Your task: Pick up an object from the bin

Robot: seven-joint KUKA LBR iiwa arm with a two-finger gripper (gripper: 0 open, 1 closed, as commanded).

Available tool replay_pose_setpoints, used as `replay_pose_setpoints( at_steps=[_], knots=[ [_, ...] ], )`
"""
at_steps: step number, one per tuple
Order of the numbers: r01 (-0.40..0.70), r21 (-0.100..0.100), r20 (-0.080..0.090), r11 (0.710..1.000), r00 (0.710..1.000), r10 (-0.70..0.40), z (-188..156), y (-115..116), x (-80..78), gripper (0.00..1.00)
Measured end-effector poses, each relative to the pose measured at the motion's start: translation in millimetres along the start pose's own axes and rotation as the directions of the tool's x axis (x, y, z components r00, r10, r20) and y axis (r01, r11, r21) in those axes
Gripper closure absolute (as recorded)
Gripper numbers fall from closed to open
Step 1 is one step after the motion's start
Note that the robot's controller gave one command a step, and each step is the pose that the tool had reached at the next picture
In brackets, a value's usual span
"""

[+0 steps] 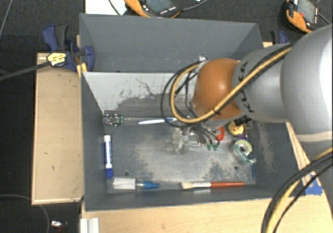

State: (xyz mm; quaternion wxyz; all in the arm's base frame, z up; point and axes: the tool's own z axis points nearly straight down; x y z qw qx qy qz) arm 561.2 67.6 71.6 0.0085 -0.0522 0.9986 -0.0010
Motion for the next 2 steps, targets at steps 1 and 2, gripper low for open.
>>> replay_pose_setpoints(
  at_steps=[1,2],
  knots=[
    [0.001,0.000,0.000,1.000,1.000,-0.001,0,0,0.0,1.00],
    [0.002,0.000,-0.009,1.000,1.000,-0.002,-40,0,2.0,1.00]
  ],
)
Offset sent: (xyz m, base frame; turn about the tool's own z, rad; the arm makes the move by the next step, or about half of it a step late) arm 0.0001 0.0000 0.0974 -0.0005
